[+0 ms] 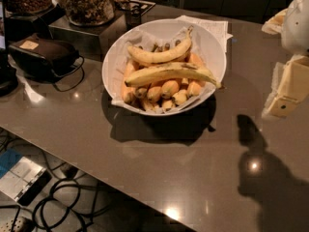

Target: Pick banana from white bowl

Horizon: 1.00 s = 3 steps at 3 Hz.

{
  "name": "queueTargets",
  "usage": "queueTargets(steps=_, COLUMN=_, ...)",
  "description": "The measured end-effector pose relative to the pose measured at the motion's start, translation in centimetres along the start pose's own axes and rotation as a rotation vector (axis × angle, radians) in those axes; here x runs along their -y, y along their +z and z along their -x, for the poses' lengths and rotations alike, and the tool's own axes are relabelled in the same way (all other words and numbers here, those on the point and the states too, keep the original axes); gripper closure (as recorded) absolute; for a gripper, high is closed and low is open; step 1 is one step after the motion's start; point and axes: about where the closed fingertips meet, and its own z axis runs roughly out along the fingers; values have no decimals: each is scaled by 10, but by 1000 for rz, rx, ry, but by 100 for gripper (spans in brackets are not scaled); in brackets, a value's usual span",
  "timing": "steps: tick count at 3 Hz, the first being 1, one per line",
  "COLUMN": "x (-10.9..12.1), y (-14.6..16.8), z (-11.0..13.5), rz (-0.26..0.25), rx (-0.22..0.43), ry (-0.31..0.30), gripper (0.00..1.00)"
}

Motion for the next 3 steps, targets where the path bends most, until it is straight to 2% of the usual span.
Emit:
queueTargets(steps=1, x=2, y=-4, z=5, rz=4, rx=4, ry=8, gripper=0)
queueTargets(steps=2, x=8, y=-15, z=39, rz=-4, rx=11, ry=-29, gripper=0)
queueTargets(steps=3, x=9, y=-17, z=41, rz=-10, rx=20, ry=-31, gripper=0)
